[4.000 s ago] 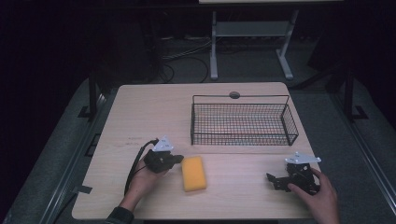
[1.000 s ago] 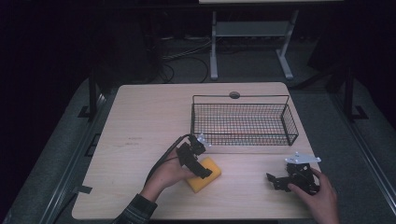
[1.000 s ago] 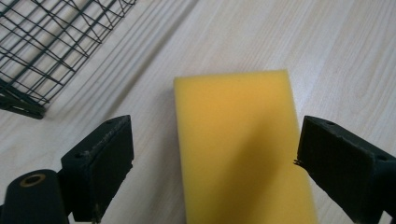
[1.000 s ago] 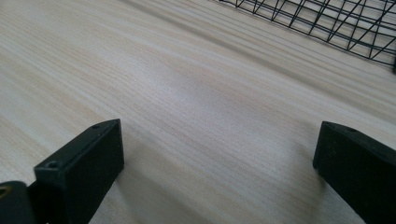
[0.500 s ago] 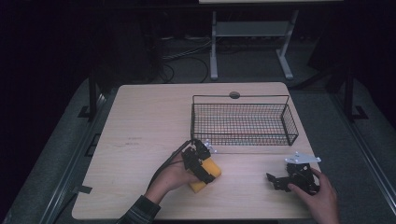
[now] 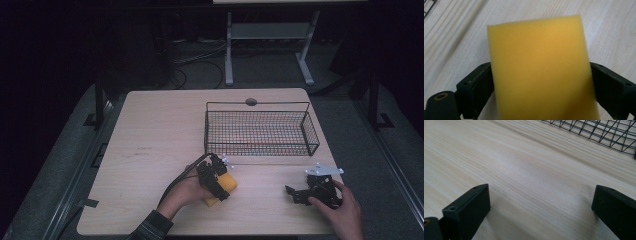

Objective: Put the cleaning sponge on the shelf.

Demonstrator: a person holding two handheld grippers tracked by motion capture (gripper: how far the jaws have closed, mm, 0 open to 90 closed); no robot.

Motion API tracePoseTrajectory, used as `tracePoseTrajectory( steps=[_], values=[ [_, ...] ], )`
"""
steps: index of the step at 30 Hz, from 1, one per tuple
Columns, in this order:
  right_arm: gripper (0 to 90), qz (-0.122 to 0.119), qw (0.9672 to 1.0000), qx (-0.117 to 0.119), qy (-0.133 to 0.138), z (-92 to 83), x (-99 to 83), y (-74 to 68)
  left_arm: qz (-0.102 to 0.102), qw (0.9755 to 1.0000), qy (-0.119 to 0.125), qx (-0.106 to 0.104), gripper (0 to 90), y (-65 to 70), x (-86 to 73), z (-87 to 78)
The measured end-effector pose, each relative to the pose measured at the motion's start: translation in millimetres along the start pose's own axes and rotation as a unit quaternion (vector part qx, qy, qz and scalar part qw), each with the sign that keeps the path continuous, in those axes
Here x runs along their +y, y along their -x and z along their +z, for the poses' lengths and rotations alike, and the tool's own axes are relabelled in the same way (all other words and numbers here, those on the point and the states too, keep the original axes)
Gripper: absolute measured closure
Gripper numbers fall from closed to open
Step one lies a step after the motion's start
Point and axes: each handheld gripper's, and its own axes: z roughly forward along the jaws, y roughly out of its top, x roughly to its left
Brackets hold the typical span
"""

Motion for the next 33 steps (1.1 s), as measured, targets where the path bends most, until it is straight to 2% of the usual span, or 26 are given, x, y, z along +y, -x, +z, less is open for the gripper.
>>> tracePoseTrajectory(
  steps=[3, 8, 10, 21, 33],
  values=[
    [1.2, 0.000, 1.0000, 0.000, 0.000, 0.0, 0.0, 0.0, 0.007, 0.9999, -0.001, 0.010, 13.4, 1.6, -0.5, -0.6],
    [1.2, 0.000, 1.0000, 0.000, 0.000, 0.0, 0.0, 0.0, 0.007, 0.9999, -0.001, 0.012, 14.7, 1.5, -1.0, -1.2],
    [1.2, 0.000, 1.0000, 0.000, 0.000, 0.0, 0.0, 0.0, 0.009, 0.9998, 0.000, 0.015, 17.8, 0.9, -1.3, -2.0],
    [1.2, 0.000, 1.0000, 0.000, 0.000, 0.0, 0.0, 0.0, 0.021, 0.9997, 0.004, 0.009, 20.9, -1.6, -3.0, -3.5],
    [1.2, 0.000, 1.0000, 0.000, 0.000, 0.0, 0.0, 0.0, 0.012, 0.9998, 0.013, -0.008, 21.3, -4.6, -2.5, -6.7]
  ],
)
